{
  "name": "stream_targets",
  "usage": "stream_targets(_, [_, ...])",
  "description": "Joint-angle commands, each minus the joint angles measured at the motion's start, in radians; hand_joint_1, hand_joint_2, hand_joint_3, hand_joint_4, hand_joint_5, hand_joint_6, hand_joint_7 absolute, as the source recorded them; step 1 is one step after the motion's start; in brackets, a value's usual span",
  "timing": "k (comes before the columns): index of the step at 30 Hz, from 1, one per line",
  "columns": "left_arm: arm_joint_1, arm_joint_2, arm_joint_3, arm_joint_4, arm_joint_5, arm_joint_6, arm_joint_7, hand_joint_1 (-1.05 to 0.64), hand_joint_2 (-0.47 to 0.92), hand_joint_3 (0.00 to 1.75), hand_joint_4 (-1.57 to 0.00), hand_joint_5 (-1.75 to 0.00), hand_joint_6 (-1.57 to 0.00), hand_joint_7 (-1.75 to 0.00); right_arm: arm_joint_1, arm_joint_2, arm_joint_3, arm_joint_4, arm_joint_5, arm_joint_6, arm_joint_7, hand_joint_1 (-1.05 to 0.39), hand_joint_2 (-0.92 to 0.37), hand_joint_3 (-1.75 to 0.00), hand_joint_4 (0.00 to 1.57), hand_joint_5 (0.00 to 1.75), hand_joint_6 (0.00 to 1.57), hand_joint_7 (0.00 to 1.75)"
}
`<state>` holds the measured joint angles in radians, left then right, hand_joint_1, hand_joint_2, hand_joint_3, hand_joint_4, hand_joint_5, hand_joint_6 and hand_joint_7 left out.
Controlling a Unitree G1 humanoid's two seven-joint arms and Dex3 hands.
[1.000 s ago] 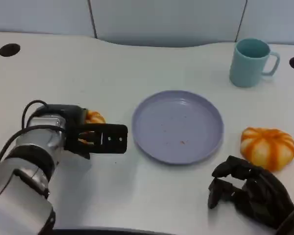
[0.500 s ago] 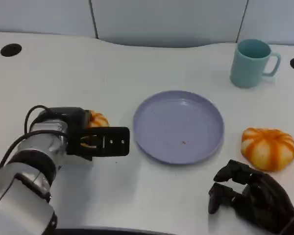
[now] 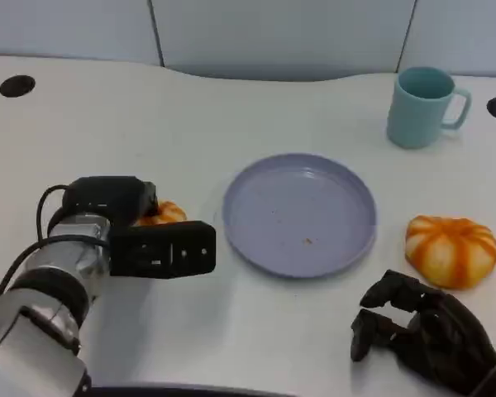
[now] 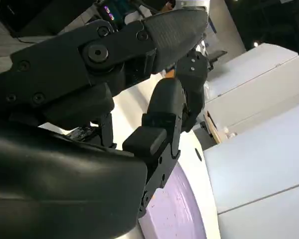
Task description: Grasp the bread from the table and place it into the plate.
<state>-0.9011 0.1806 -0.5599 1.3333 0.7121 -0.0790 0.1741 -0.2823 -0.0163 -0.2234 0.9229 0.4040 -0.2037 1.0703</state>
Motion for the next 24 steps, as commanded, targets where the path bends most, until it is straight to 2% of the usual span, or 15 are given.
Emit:
stream_targets(1, [0.055, 0.034, 0.014, 0.013, -0.015, -0.053, 0.014, -0.17, 0.92, 0.05, -0.56, -1.57, -0.56, -1.37, 0.037, -0.015, 0.007, 0.002, -0.013, 0.026, -0.019, -0.49, -0.92, -0.03, 0.59, 1.47, 0.67, 0.99])
stream_targets(3, [0.054, 0.047, 0.020, 0.009, -0.020, -0.075, 0.022, -0.17, 0.91, 0.04, -0.61, -1.71, -0.55, -1.56, 0.032, -0.014, 0.003, 0.017, -0.011, 0.019, -0.008, -0.49, -0.92, -0.03, 0.59, 1.48, 0.67, 1.00])
stream_targets(4, [0.051, 0.055, 0.026, 0.005, -0.025, -0.087, 0.024, -0.16, 0.92, 0.05, -0.68, -1.73, -0.57, -1.65, 0.028, -0.014, -0.001, 0.031, -0.007, 0.015, -0.001, -0.48, -0.92, -0.03, 0.59, 1.48, 0.67, 0.99])
stream_targets(6, [0.044, 0.066, 0.035, 0.000, -0.029, -0.103, 0.031, -0.14, 0.92, 0.07, -0.76, -1.74, -0.60, -1.73, 0.023, -0.014, -0.005, 0.051, -0.007, 0.007, 0.003, -0.48, -0.92, -0.03, 0.61, 1.46, 0.68, 0.97])
stream_targets(8, [0.030, 0.078, 0.042, -0.005, -0.030, -0.119, 0.033, -0.14, 0.91, 0.07, -0.77, -1.75, -0.61, -1.74, 0.019, -0.016, -0.003, 0.060, -0.017, -0.010, -0.007, -0.48, -0.92, -0.04, 0.61, 1.45, 0.69, 0.96])
stream_targets(10, [0.012, 0.097, 0.053, -0.017, -0.035, -0.153, 0.044, -0.15, 0.91, 0.08, -0.68, -1.75, -0.56, -1.75, 0.014, -0.017, -0.001, 0.067, -0.025, -0.029, -0.018, -0.49, -0.92, -0.04, 0.61, 1.45, 0.70, 0.96])
stream_targets(16, [-0.028, 0.128, 0.085, -0.052, -0.057, -0.245, 0.070, -0.16, 0.91, 0.11, -0.80, -1.75, -0.61, -1.75, -0.005, -0.014, -0.004, 0.109, -0.029, -0.067, -0.022, -0.48, -0.92, -0.04, 0.62, 1.47, 0.72, 0.95])
stream_targets(24, [-0.060, 0.116, 0.063, -0.086, -0.034, -0.330, 0.089, -0.10, 0.88, 0.15, -0.77, -1.75, -0.64, -1.75, -0.012, -0.012, 0.004, 0.110, -0.034, -0.062, -0.036, -0.49, -0.92, -0.04, 0.63, 1.46, 0.73, 0.93])
